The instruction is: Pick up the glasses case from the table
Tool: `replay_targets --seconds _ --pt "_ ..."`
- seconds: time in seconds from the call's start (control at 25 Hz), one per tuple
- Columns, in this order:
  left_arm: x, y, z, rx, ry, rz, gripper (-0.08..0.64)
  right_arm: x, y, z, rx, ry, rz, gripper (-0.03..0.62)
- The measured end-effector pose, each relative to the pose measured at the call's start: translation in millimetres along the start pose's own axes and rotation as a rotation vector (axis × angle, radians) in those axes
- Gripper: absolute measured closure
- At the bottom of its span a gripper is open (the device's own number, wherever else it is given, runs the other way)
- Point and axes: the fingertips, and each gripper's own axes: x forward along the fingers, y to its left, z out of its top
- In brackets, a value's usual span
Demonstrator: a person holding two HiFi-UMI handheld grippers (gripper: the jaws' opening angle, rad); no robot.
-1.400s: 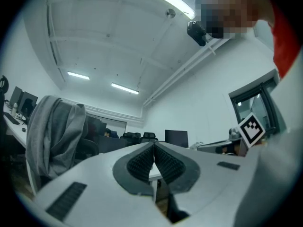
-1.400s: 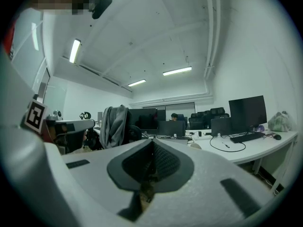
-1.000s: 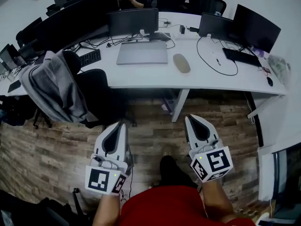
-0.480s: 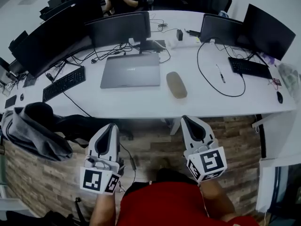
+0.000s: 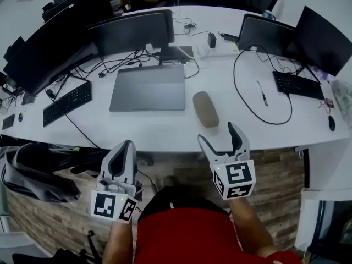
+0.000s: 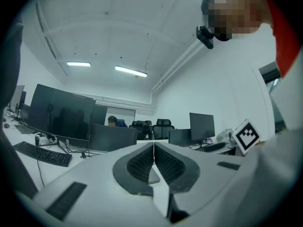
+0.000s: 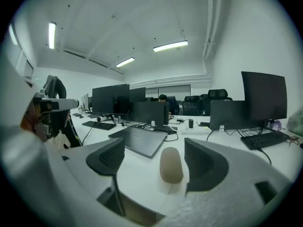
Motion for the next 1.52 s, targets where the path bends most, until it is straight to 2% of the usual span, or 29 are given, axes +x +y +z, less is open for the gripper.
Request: replay_targets --seconds 0.08,0.24,0.48,0.8,0.96,1.28,1.52 --pt "13.1 7.8 -5.2 -0.005 0.01 -0.006 0.549 16.7 -5.6 -6.5 -0.004 0.033 -0.016 0.171" --pt "41.5 25.1 -13.9 -0.002 0.027 -0.033 0.549 53.4 -13.3 -19.1 -0.008 0.098 -0.028 0.132" --pt "84.8 52.1 -34.2 -0.026 0.04 -0.09 0.549 110.6 -24.8 -45.1 -0.012 0.211 -0.054 0.121" --pt "131.4 62.6 -61.8 -0.04 0.066 -0.19 0.549 171.7 -44.2 -95.9 -0.022 0.401 -0.089 0.118" --pt "140.9 66.9 -67.1 -0.051 0.081 -0.18 0.549 186.3 -53.6 -121.3 0.008 0.483 -0.069 0.118" --pt "150.8 68.2 -74.9 -0.067 0.107 -0.139 0.549 196.8 -58.2 -148.7 0.031 0.583 -0.03 0.154" --pt "154.8 59.7 -80.6 -0.063 0.125 -0.127 0.549 196.4 -59.2 -152.8 0.039 0.557 -0.025 0.183"
